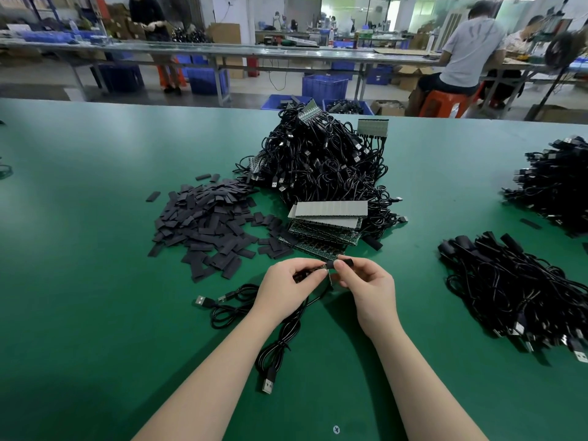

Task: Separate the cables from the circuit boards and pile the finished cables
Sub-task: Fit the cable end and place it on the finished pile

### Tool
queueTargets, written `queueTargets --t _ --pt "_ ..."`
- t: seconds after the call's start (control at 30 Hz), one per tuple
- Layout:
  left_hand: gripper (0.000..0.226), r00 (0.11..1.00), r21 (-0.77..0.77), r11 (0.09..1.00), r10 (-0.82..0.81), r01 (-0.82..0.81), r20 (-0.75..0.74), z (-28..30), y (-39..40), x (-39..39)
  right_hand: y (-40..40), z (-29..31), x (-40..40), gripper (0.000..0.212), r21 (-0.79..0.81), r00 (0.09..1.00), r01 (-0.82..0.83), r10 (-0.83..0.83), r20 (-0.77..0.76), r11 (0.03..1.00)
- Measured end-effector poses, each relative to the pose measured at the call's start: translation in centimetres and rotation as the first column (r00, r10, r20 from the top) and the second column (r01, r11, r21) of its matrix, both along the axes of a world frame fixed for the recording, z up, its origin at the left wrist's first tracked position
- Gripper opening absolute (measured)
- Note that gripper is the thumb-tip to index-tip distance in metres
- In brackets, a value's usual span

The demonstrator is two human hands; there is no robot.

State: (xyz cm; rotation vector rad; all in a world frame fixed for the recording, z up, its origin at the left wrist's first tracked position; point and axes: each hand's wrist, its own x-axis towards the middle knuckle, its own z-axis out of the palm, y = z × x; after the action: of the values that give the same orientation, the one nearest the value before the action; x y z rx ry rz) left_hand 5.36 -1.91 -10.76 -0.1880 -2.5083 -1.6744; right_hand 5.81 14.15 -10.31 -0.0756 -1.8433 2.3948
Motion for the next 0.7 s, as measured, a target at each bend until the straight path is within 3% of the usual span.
queueTargets --t 0.37,0.7 --pt "0.011 0.996 -0.089 0.996 -0.006 -0.002 -0.088 0.22 -0.03 0.01 0.12 -0.1 -0.07 0.012 -0.002 1.0 0.0 0.0 0.004 1.0" --pt "0.02 0.995 -0.167 0.984 0.042 -0.056 -0.088 0.19 -0.03 -0.15 0.08 -0.01 -0.07 0.013 -0.023 1.0 -0.009 0.009 0.006 1.0"
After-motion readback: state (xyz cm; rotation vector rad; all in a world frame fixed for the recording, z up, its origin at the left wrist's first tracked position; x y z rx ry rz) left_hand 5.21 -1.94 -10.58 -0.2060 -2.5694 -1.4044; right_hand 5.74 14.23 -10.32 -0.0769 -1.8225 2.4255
